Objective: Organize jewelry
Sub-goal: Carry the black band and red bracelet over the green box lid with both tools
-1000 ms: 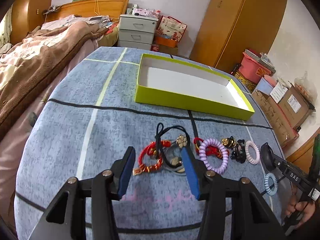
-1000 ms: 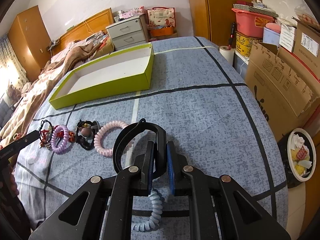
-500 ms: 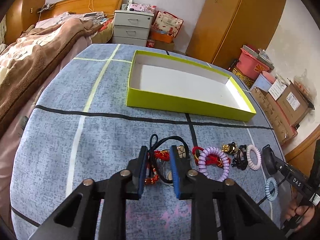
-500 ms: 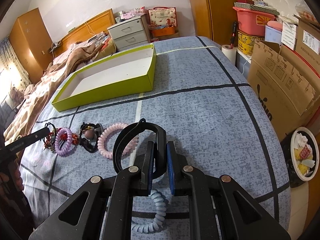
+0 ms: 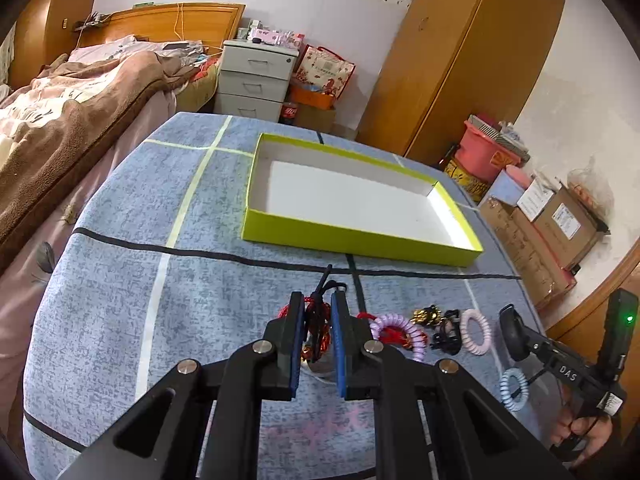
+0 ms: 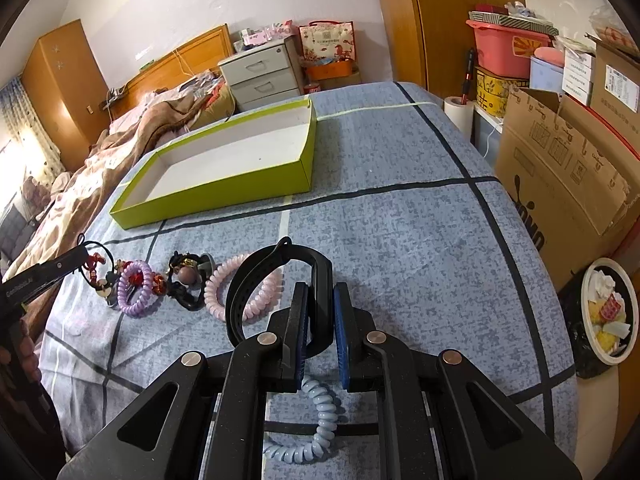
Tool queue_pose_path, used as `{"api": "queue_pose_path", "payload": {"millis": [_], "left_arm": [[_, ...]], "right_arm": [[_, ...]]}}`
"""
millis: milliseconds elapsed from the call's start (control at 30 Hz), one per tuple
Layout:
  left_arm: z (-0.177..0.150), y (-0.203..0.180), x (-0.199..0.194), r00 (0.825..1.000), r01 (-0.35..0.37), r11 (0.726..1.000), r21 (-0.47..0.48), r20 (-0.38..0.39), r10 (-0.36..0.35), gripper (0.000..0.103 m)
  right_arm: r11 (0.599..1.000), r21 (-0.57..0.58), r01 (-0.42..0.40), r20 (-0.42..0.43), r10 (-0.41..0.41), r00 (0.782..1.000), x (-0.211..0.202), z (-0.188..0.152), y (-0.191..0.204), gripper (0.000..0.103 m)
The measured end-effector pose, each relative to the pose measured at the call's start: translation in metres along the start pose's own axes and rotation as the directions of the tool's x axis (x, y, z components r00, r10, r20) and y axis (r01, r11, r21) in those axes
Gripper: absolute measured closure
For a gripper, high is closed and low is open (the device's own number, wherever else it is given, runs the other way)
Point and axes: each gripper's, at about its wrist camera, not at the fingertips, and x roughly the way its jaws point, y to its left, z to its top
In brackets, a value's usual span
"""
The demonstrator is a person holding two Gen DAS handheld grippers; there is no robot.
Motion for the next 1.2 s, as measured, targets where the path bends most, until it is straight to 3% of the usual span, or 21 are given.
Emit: {"api": "queue_pose_path", "payload": {"millis": [333,700,1200], "left_arm": [[0.01,-0.005,-0.01,0.999,0.03,1.0,-0.002,0.031,-0.03,0.089],[0.036,-0.013,-0.007,0.998,0.04,0.999,0.019,0.047,-0.041,0.089],[0.094,-0.021,0.04,0.997,0.073,0.996,0.047,0.006,-0.073,0.089]], "right_arm": [[1.0,-0.01,-0.007,0.039,0.008,0.999,-0.012,0.01,0.006,0.09],[0.999,-0.044,-0.005,0.074,0.009,0.997,-0.012,0.048,0.02,0.09],[0.997,-0.079,0.014,0.03,-0.012,0.999,0.046,0.112,0.035,0.09]]}}
